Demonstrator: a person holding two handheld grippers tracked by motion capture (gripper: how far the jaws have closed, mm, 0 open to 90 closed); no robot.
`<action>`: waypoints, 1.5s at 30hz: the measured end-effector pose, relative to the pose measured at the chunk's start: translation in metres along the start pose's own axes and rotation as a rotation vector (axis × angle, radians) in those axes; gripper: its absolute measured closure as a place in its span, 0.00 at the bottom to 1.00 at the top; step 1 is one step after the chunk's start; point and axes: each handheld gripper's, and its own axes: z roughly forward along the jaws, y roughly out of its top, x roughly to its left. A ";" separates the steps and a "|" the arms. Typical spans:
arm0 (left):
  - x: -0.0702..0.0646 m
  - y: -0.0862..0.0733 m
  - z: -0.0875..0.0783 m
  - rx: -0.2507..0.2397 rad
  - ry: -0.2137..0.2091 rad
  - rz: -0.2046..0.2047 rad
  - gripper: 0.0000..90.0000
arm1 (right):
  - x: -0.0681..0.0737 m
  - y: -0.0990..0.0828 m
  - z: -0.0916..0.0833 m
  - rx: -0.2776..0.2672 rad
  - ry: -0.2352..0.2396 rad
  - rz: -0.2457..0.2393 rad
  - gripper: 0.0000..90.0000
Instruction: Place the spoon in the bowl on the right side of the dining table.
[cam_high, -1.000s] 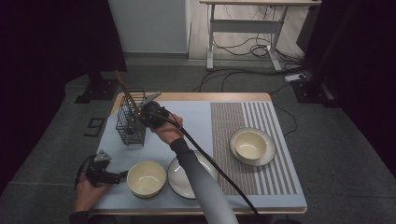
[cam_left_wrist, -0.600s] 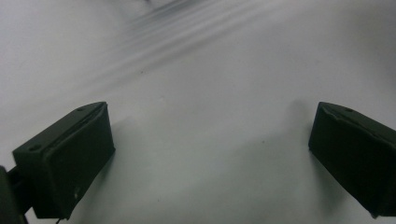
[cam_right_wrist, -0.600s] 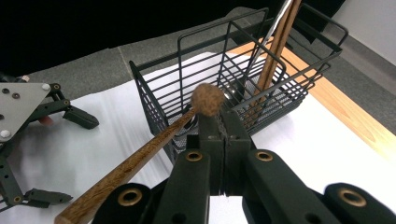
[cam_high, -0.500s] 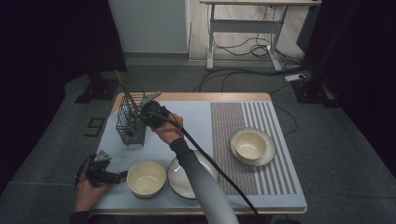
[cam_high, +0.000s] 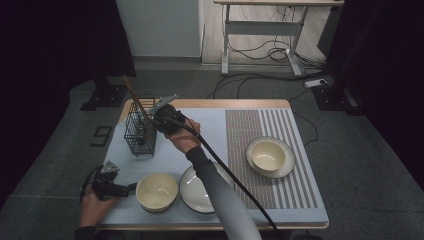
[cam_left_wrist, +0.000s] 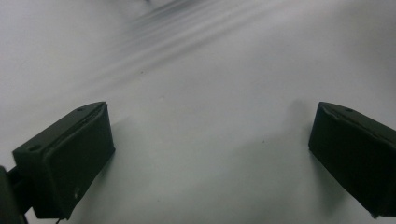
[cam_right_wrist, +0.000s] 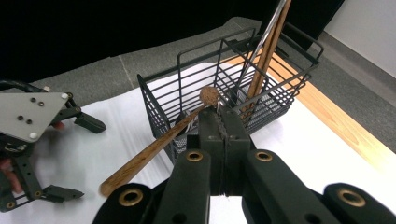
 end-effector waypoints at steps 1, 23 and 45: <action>0.000 0.000 0.000 0.000 0.000 0.001 0.00 | 0.000 0.000 -0.001 -0.004 0.002 0.002 1.00; 0.000 0.000 0.000 0.000 -0.001 -0.001 0.00 | -0.004 0.012 -0.040 -0.048 -0.008 0.011 1.00; 0.000 0.000 0.000 0.001 -0.001 0.000 0.00 | -0.005 0.025 -0.073 -0.064 -0.032 0.005 1.00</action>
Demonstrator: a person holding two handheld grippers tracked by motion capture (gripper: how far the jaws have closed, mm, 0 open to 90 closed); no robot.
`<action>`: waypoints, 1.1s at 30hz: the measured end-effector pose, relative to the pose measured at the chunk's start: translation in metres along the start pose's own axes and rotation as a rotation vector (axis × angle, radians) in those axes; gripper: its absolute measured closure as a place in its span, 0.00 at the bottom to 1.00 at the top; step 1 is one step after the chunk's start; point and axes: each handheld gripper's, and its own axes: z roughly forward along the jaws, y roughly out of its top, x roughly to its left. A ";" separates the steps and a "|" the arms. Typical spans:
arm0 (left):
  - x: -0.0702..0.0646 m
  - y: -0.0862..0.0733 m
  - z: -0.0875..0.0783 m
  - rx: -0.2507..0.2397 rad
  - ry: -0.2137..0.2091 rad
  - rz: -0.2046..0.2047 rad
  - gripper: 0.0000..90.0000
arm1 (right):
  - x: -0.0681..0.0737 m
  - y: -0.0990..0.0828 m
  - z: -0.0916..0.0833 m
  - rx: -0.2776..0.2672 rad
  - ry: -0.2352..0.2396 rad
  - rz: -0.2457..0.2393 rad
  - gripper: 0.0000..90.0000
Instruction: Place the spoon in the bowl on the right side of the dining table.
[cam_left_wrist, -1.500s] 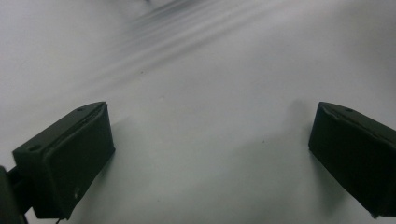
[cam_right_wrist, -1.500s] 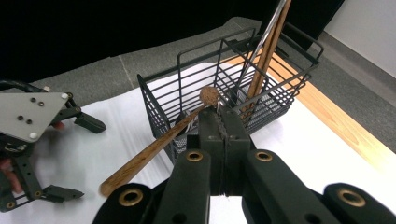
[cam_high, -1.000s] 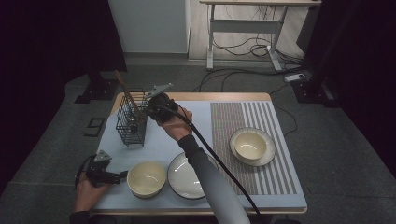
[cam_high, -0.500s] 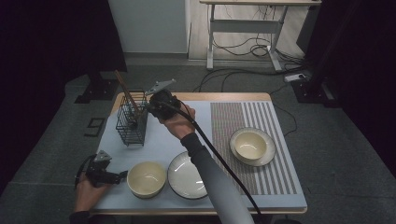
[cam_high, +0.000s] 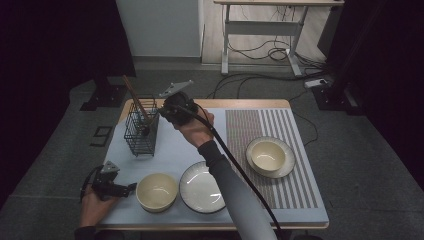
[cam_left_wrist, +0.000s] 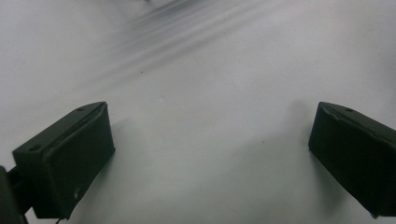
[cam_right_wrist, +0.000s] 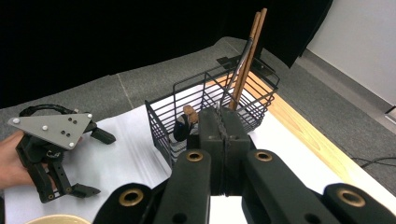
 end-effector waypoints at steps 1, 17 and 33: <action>0.000 0.000 0.000 0.001 0.000 0.000 0.00 | 0.000 0.000 -0.002 0.001 0.000 0.000 1.00; 0.000 0.000 0.000 0.001 0.000 0.001 0.00 | -0.002 -0.005 -0.019 0.007 0.030 0.009 1.00; 0.000 0.000 0.000 -0.001 0.001 0.001 0.00 | -0.003 -0.019 -0.028 0.008 0.041 0.029 1.00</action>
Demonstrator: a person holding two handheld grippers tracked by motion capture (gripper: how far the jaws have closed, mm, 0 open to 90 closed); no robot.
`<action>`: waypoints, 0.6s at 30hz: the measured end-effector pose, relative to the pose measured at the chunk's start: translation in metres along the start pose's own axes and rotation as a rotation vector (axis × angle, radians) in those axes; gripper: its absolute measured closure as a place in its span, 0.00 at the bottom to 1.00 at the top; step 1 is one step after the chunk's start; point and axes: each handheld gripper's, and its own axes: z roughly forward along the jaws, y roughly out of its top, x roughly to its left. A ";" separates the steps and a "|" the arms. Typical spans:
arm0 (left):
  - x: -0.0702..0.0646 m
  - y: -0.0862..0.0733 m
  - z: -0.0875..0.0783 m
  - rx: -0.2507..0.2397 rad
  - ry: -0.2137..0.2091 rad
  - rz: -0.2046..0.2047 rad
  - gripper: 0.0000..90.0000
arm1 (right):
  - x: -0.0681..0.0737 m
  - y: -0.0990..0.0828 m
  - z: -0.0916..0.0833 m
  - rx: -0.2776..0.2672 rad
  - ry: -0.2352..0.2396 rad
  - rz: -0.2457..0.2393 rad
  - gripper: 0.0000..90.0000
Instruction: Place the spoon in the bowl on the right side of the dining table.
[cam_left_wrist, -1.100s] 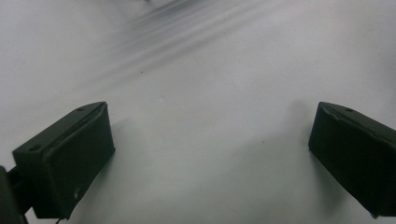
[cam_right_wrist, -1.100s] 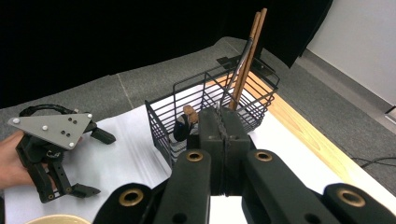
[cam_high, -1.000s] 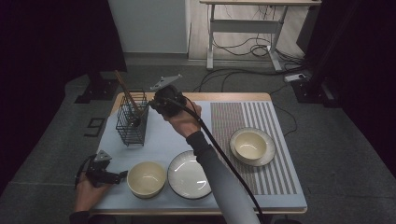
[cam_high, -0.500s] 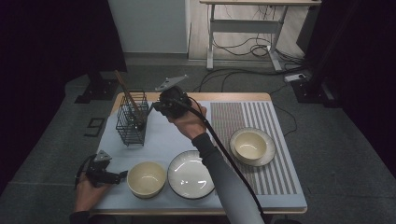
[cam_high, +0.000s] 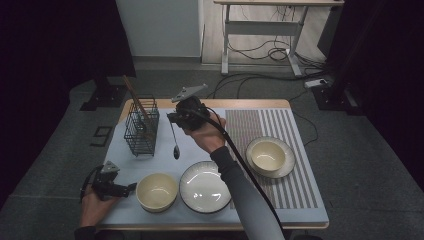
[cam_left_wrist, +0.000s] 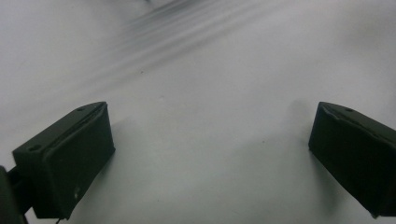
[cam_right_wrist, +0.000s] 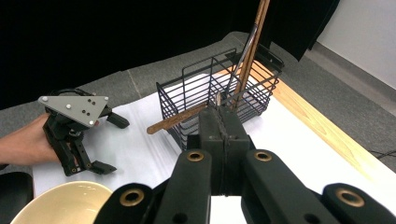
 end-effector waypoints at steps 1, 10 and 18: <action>0.000 0.000 0.000 0.000 0.000 0.000 0.00 | 0.000 -0.001 -0.001 -0.001 0.000 0.002 1.00; 0.000 0.000 0.000 0.000 0.000 0.001 0.00 | -0.009 -0.014 -0.012 -0.008 -0.017 0.018 1.00; 0.000 0.000 0.000 -0.001 0.001 0.000 0.00 | -0.022 -0.031 -0.033 -0.007 -0.053 0.043 1.00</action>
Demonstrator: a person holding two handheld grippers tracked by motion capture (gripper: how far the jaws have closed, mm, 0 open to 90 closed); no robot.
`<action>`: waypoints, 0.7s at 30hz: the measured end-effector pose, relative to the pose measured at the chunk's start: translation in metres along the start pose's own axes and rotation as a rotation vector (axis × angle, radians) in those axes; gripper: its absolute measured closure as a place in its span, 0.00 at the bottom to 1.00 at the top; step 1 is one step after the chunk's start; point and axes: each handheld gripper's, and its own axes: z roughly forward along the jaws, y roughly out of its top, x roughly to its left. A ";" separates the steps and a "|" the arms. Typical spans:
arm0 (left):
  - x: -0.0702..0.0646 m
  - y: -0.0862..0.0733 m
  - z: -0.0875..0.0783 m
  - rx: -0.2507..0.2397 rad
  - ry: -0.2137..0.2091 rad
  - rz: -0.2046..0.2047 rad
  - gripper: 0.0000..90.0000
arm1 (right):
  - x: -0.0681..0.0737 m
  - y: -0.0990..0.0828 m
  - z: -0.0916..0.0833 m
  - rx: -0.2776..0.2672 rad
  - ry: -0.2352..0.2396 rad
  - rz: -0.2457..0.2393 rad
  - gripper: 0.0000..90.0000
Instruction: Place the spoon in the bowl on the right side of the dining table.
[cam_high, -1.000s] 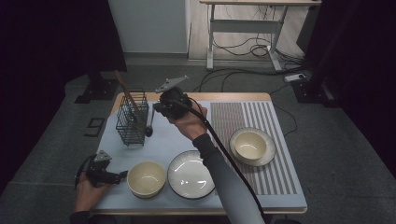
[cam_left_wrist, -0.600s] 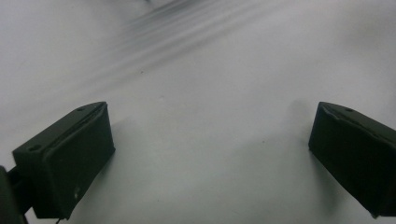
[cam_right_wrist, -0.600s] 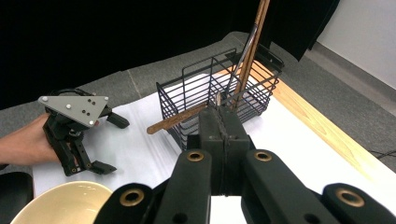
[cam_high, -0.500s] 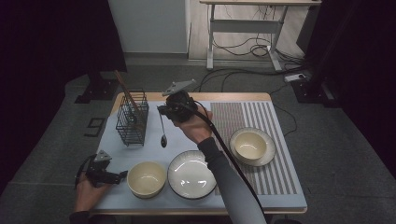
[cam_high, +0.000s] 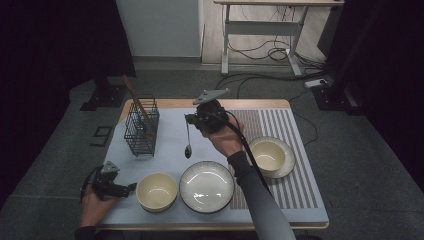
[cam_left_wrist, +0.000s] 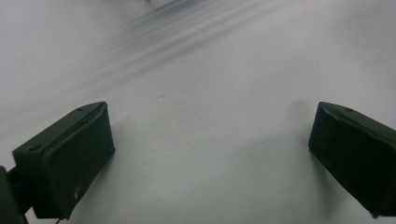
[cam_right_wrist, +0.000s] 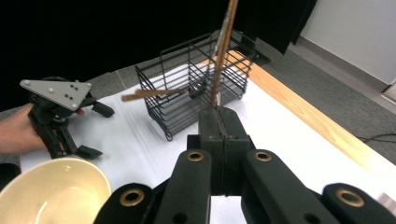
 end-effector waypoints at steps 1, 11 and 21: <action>0.000 0.000 0.000 0.000 0.000 0.000 0.00 | -0.002 -0.002 -0.002 -0.002 -0.004 0.002 1.00; 0.000 0.000 0.000 0.000 0.000 0.001 0.00 | -0.023 -0.023 -0.029 -0.014 -0.056 0.032 1.00; 0.000 0.000 0.000 0.000 0.000 0.000 0.00 | -0.041 -0.045 -0.055 -0.012 -0.111 0.064 1.00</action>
